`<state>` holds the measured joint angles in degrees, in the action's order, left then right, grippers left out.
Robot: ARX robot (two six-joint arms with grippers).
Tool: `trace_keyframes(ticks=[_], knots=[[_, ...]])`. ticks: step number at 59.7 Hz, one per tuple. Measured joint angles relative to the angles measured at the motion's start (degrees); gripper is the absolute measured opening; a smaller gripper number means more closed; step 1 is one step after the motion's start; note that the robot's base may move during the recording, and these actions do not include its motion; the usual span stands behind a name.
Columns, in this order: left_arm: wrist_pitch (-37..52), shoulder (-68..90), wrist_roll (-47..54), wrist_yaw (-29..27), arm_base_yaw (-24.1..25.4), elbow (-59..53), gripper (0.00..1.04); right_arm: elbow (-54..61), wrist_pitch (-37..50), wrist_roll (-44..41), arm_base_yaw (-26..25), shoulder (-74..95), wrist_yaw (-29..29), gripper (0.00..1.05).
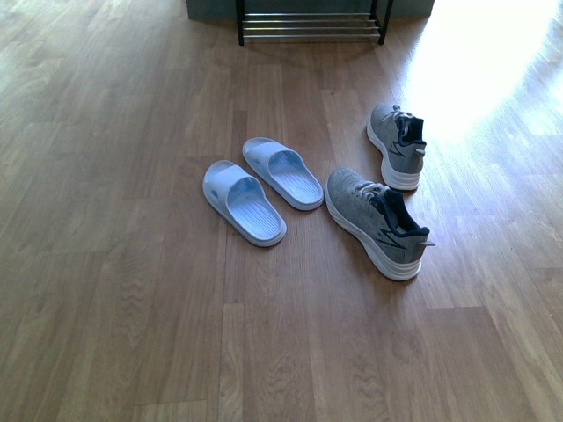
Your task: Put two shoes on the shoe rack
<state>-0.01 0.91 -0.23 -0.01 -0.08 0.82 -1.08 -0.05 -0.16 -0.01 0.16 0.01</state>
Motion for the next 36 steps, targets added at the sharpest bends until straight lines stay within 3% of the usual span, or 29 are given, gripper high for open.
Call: trace_keyframes(ticks=[36], knots=[[0.0, 0.0, 0.0, 0.0, 0.0, 0.0, 0.95, 0.0, 0.0, 0.0, 0.0, 0.0, 0.0, 0.96]])
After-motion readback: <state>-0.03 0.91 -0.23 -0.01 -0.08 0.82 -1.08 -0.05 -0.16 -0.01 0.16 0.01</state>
